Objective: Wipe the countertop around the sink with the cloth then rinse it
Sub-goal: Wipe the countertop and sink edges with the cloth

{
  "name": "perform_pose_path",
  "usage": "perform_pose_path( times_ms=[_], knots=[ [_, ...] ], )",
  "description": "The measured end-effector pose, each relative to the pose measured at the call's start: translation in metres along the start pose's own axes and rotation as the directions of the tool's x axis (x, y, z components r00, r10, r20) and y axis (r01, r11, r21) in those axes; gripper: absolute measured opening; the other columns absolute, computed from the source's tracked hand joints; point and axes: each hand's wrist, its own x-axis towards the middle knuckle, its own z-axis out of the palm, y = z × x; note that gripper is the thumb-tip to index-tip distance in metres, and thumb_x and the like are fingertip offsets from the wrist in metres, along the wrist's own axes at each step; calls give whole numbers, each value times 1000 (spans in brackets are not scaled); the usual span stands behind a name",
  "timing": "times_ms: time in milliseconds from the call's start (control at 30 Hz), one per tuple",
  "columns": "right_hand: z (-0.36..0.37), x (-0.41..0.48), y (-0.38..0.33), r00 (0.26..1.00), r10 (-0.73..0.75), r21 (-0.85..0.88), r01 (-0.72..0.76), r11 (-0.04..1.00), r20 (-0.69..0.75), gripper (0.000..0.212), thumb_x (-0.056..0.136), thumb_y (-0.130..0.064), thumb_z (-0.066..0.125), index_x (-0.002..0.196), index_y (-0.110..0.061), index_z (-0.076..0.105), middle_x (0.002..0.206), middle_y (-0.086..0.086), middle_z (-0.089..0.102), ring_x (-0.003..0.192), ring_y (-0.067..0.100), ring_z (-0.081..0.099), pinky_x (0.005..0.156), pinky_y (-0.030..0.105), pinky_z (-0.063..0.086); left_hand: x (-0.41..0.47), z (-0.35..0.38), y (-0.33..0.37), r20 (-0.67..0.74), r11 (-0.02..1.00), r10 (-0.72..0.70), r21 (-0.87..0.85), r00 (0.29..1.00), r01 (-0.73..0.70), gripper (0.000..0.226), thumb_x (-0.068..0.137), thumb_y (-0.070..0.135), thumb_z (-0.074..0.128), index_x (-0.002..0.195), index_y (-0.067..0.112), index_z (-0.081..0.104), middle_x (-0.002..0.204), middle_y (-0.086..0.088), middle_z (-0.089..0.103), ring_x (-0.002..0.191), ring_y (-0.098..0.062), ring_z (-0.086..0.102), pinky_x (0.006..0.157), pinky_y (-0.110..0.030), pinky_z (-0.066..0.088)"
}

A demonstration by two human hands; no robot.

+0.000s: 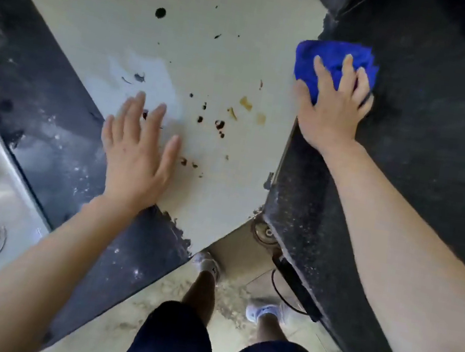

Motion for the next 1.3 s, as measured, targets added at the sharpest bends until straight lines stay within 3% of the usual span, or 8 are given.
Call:
perform_pose_path(
  times_ms=[200, 400, 633, 767, 867, 1033, 1167, 1300],
  knots=[
    [10, -49, -14, 986, -163, -59, 161, 985, -21, 54, 102, -54, 33, 154, -40, 33, 168, 7, 13, 153, 33, 9, 121, 55, 11, -21, -4, -59, 13, 985, -149, 91, 989, 148, 67, 102, 53, 30, 152, 8, 31, 163, -20, 17, 150, -37, 13, 119, -60, 6],
    [11, -179, 6, 921, -346, -74, 363, 929, 181, 51, 104, -52, 37, 152, -34, 40, 167, 10, 13, 153, 35, 8, 122, 58, 11, -21, -1, -58, 39, 990, -122, 75, 992, 119, 62, 102, 51, 35, 152, 16, 32, 164, -17, 16, 151, -35, 13, 119, -58, 6],
    [16, -33, -53, 927, -342, -75, 356, 931, 151, 55, 100, -64, 31, 153, -48, 29, 169, 4, 1, 154, 32, -3, 123, 54, -1, -20, 0, -56, 57, 988, -140, 73, 988, 136, 63, 102, 53, 31, 154, 17, 29, 165, -16, 13, 152, -33, 10, 120, -59, 3],
    [25, 40, -107, 962, -266, -68, 270, 960, 59, 56, 95, -65, 34, 149, -49, 37, 167, 5, 15, 152, 33, 9, 122, 53, 9, -20, -1, -56, 58, 986, -148, 83, 987, 143, 62, 102, 52, 31, 154, 17, 31, 165, -15, 15, 152, -33, 11, 120, -58, 4],
    [30, 23, -117, 969, -248, -76, 248, 966, 9, 54, 94, -63, 38, 144, -47, 46, 160, 1, 29, 146, 29, 22, 118, 48, 20, -18, -1, -56, 43, 986, -142, 94, 989, 137, 61, 102, 51, 35, 153, 17, 33, 164, -15, 17, 152, -33, 13, 120, -59, 6],
    [27, -105, -71, 918, -395, -39, 396, 917, 38, 45, 94, -55, 55, 134, -37, 61, 150, 7, 42, 137, 33, 34, 113, 51, 27, -20, -2, -55, 44, 985, -151, 93, 988, 146, 62, 101, 51, 37, 153, 18, 33, 164, -16, 19, 152, -33, 14, 120, -58, 6],
    [20, -169, -43, 860, -465, -32, 482, 876, 210, 46, 99, -54, 49, 140, -35, 57, 157, 14, 32, 145, 39, 24, 116, 61, 20, -18, -2, -55, 33, 984, -146, 107, 989, 142, 63, 100, 51, 38, 153, 17, 35, 164, -16, 21, 152, -32, 15, 121, -57, 5],
    [24, -97, -72, 744, -593, -58, 637, 769, 309, 54, 103, -59, 33, 153, -42, 33, 168, 15, 2, 152, 40, 4, 121, 63, 2, -17, -3, -56, 44, 981, -149, 129, 988, 142, 63, 100, 52, 36, 152, 17, 36, 164, -15, 20, 152, -33, 15, 121, -56, 5]
  ],
)
